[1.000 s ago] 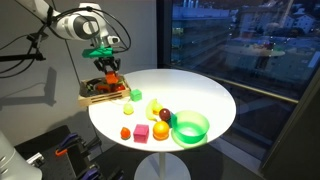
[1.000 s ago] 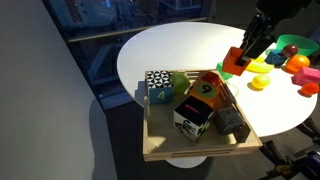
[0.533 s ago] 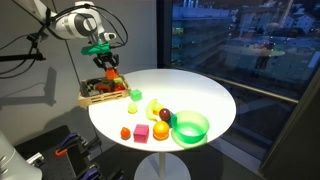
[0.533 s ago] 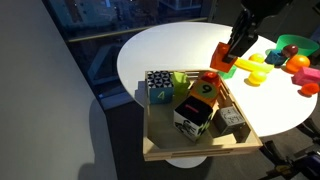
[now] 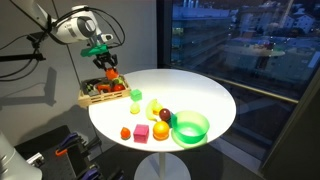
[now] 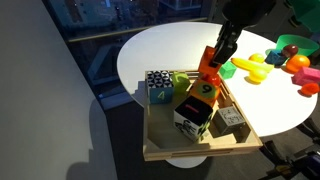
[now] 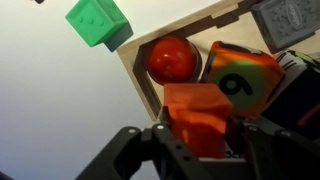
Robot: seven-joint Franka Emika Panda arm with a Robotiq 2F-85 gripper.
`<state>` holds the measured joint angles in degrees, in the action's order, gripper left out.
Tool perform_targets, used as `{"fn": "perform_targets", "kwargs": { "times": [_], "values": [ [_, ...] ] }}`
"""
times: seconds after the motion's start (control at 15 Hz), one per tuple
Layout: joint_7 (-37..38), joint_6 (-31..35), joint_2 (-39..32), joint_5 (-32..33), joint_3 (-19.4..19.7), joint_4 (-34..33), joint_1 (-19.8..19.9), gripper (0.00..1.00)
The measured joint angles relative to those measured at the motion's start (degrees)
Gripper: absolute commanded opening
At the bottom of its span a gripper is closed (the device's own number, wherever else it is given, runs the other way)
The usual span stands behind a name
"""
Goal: Pick up the orange block on the right and put it in the wooden box
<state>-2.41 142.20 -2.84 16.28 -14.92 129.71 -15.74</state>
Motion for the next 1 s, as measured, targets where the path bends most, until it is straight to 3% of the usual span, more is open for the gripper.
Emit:
{"fn": "perform_targets", "kwargs": {
  "times": [0.27, 0.33, 0.47, 0.6, 1.0],
  "values": [
    [0.7, 2.5, -1.9, 0.0, -0.4, -0.8, -1.2, 0.26],
    [0.8, 3.3, -2.4, -0.1, -0.4, -0.8, -1.4, 0.76],
    [0.9, 4.6, -3.4, -0.1, -0.5, -0.8, -1.6, 0.83],
    [0.9, 5.3, -4.2, -0.1, -0.5, -0.9, -1.7, 1.00],
    [0.9, 5.5, -4.5, -0.5, -0.5, -0.9, -1.7, 1.00]
  ]
}}
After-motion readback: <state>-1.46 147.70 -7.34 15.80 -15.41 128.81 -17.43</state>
